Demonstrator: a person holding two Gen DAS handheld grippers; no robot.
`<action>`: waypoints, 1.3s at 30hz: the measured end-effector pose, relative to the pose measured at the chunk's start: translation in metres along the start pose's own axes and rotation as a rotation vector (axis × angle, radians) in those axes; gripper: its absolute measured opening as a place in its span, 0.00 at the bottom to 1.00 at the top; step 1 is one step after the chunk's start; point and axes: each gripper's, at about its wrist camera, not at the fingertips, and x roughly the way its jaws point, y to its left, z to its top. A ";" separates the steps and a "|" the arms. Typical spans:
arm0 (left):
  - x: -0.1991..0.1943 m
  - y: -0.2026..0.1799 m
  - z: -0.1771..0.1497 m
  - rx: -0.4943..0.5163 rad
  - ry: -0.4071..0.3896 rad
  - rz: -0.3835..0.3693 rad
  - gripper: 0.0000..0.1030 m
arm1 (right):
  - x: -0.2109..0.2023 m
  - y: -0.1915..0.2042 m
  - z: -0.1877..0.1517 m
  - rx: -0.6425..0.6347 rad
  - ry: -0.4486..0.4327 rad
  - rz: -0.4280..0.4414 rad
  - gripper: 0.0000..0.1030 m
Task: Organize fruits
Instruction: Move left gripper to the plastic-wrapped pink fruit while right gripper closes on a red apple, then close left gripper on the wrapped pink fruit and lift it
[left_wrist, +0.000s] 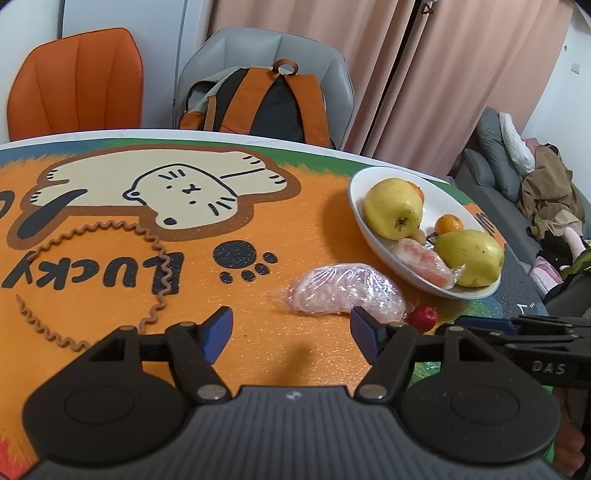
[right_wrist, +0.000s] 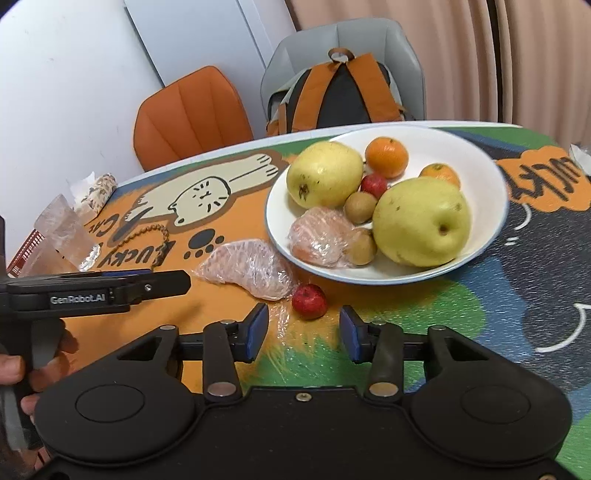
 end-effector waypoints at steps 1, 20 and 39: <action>0.000 0.001 0.000 -0.001 0.002 0.001 0.66 | 0.002 0.001 0.000 -0.002 0.001 -0.001 0.41; 0.028 -0.022 0.016 0.103 -0.010 -0.037 0.73 | 0.011 -0.011 0.000 0.036 -0.002 -0.001 0.22; 0.063 -0.036 0.025 0.184 -0.019 -0.112 0.65 | -0.019 -0.036 -0.013 0.080 -0.026 -0.037 0.22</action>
